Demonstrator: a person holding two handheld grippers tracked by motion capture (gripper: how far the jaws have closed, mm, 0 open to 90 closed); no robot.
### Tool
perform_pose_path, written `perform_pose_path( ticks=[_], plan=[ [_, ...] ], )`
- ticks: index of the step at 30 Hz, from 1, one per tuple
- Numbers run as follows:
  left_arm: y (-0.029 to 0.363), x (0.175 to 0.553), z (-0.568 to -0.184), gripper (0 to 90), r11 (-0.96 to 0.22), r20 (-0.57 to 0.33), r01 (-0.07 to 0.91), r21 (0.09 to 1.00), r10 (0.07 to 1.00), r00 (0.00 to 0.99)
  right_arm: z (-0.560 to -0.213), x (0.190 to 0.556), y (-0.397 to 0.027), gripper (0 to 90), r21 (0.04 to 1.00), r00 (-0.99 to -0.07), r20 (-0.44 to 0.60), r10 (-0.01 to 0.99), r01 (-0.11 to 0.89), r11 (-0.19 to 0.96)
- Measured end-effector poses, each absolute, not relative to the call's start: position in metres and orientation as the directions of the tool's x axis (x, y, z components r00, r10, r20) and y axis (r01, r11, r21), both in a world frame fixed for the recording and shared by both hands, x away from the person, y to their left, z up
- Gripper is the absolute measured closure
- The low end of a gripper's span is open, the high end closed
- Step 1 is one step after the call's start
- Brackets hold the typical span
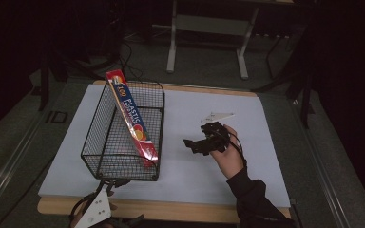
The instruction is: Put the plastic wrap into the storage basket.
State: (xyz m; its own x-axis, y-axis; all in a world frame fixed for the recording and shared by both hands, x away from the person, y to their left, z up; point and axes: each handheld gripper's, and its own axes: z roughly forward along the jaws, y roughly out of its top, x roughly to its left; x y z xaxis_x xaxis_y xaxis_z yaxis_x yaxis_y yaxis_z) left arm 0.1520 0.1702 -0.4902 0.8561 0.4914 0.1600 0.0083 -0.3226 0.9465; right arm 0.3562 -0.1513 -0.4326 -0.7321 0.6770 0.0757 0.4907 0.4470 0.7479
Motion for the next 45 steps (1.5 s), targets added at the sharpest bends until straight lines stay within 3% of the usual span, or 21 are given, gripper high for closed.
perform_pose_path(
  ticks=[28, 32, 45],
  plan=[
    [0.170, 0.152, -0.491, 0.2, -0.334, 0.164, 0.009, 0.943, 0.487, 0.858, -0.481, 0.328, -0.217, 13.5, 0.745, -0.658, 0.072, 0.750, 0.535, 0.399],
    [0.169, 0.152, -0.491, 0.2, -0.336, 0.164, 0.010, 0.942, 0.487, 0.858, -0.485, 0.322, -0.224, 13.5, 0.754, -0.652, 0.019, 0.758, 0.507, 0.417],
    [0.169, 0.152, -0.491, 0.2, -0.340, 0.164, 0.010, 0.940, 0.480, 0.862, -0.495, 0.308, -0.245, 13.5, 0.776, -0.639, 0.058, 0.767, 0.512, 0.368]
  ],
)
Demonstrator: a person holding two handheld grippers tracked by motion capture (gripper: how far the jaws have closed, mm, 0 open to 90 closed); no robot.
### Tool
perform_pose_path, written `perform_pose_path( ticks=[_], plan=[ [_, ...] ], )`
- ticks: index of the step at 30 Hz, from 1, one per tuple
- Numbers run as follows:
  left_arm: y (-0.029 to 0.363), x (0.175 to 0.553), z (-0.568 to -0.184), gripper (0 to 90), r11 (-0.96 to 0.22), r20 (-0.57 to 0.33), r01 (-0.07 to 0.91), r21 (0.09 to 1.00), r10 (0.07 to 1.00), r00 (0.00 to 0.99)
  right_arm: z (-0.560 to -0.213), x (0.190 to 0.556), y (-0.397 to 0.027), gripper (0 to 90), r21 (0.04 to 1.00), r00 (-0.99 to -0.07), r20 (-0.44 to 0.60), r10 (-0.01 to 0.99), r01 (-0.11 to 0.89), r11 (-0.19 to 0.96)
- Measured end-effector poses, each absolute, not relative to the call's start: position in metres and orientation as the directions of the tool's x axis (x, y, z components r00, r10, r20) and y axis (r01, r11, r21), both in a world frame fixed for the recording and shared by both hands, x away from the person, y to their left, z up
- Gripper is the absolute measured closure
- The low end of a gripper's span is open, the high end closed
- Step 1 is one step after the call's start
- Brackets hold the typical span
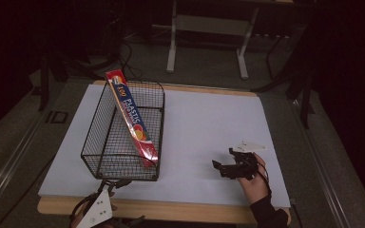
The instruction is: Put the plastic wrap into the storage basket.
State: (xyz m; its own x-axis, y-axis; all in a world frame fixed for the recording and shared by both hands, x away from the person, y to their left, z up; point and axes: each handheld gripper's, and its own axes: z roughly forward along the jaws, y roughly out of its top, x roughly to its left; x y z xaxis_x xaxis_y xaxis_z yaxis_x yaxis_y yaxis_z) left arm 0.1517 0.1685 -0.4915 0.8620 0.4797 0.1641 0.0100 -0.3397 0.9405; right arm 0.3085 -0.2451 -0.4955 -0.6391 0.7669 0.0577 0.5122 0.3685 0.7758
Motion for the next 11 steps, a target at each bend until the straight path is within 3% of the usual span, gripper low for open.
perform_pose_path(
  ticks=[11],
  plan=[
    [0.1685, 0.1523, -0.4920, 0.2, -0.340, 0.161, 0.013, 0.940, 0.478, 0.863, -0.4992, 0.3119, -0.2470, 13.6, 0.794, -0.649, 0.030, 0.760, 0.477, 0.376]
  ],
)
